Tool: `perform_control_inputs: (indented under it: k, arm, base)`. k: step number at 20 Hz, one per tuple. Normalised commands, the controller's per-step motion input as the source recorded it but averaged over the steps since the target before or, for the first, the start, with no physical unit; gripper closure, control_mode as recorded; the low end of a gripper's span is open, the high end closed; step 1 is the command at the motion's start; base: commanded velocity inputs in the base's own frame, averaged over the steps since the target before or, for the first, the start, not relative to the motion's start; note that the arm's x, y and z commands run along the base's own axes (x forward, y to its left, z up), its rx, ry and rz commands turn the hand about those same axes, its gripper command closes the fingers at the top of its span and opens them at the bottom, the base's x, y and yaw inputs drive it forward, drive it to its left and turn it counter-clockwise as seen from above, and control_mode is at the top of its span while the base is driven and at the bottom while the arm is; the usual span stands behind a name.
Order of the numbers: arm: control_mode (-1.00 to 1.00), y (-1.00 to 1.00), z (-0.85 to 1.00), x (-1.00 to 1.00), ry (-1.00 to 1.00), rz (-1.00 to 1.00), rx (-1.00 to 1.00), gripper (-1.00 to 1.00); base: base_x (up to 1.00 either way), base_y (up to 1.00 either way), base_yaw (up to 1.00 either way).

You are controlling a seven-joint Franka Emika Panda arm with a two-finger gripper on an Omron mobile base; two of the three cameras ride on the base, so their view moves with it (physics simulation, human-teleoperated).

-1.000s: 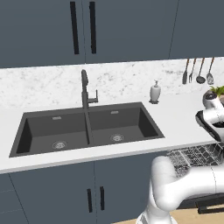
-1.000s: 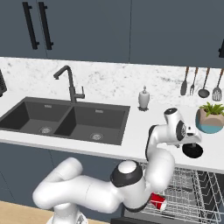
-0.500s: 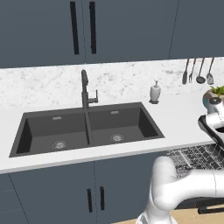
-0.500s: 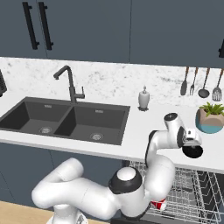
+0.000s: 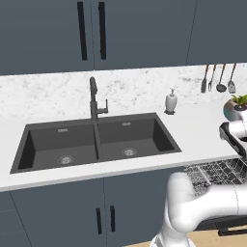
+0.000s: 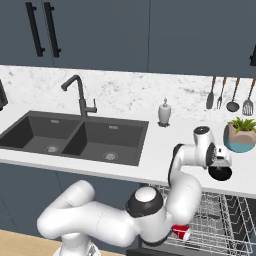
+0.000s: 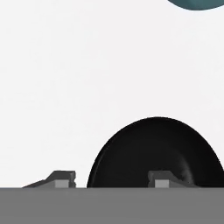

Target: Pick up the cup and bowl from the counter, place them in the dishwasher, and close the dishwasher door.

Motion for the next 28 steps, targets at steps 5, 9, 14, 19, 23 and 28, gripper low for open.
perform_control_inputs:
  k: [5, 9, 14, 19, 23, 28]
  arm:
    - [-1.00, 0.00, 0.00, 0.00, 0.00, 0.00, 0.00, 1.00]
    - [-1.00, 0.00, 0.00, 0.00, 0.00, 0.00, 0.00, 1.00]
    - [-1.00, 0.04, 0.13, -0.11, -0.03, -0.02, -0.10, 1.00]
    - [-1.00, 0.00, 0.55, -0.76, -0.09, -0.06, -0.04, 1.00]
    - [-1.00, 0.00, 0.22, -1.00, 0.00, -0.05, 0.02, 1.00]
    - [-1.00, -0.13, -0.05, -1.00, -0.08, 0.00, 0.18, 1.00]
  base:
    - [0.00, 0.00, 0.00]
    - [0.00, 0.00, 0.00]
    - [0.00, 0.00, 0.00]
    - [0.00, 0.00, 0.00]
    - [0.00, 0.00, 0.00]
    - [0.00, 0.00, 0.00]
